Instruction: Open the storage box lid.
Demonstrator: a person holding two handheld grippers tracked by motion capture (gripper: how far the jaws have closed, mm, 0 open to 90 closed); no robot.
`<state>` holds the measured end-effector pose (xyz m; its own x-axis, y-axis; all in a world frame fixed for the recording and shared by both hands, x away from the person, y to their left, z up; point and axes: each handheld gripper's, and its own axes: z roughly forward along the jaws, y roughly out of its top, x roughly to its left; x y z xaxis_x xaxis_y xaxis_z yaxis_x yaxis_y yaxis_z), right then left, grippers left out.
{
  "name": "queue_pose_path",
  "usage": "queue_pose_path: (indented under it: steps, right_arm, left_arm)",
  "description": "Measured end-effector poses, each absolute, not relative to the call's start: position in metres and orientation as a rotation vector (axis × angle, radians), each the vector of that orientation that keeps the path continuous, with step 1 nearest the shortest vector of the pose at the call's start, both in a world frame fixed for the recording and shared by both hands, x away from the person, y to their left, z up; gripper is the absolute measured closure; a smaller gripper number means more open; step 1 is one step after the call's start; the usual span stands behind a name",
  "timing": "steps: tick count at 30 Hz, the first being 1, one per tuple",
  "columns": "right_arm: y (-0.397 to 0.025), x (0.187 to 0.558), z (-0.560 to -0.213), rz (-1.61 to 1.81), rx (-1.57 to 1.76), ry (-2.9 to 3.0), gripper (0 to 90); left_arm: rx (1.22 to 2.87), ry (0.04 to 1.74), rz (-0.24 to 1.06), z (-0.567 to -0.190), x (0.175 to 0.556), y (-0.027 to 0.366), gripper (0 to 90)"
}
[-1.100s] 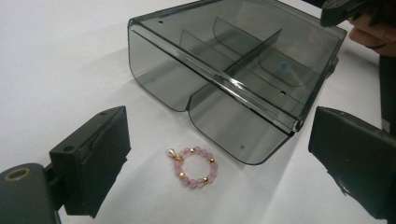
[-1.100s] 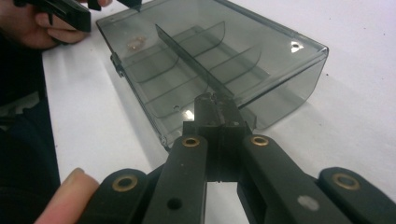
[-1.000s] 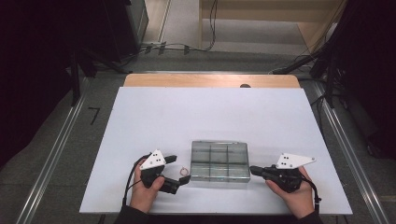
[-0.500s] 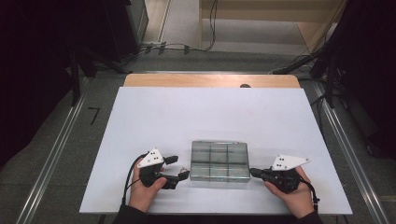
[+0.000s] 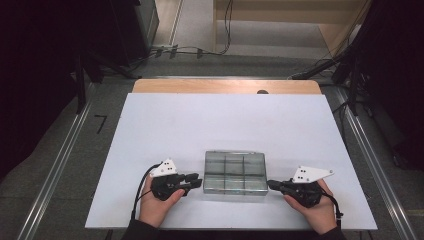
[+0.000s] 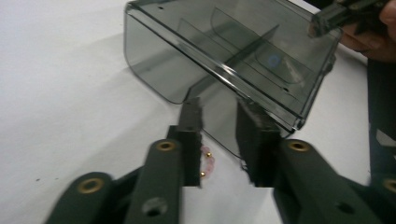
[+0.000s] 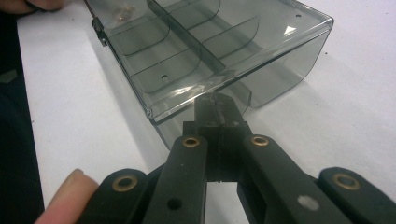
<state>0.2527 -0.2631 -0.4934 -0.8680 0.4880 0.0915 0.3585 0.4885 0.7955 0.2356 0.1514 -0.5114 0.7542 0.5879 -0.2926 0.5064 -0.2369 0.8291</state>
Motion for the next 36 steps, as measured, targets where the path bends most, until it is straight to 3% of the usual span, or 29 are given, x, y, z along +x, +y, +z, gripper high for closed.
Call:
queue_pose_path:
  steps: [7,36]
  right_arm:
    - [-0.2627,0.2524,-0.4936,1.330,0.741,2.582,88.1]
    - [-0.2607,0.2500,-0.4894,1.362,0.738,2.557,88.2]
  left_arm:
    - [1.946,0.782,0.094,-0.5110,0.2335,0.1459,89.3]
    - [1.884,0.699,0.120,-0.5071,0.2305,0.1479,89.5]
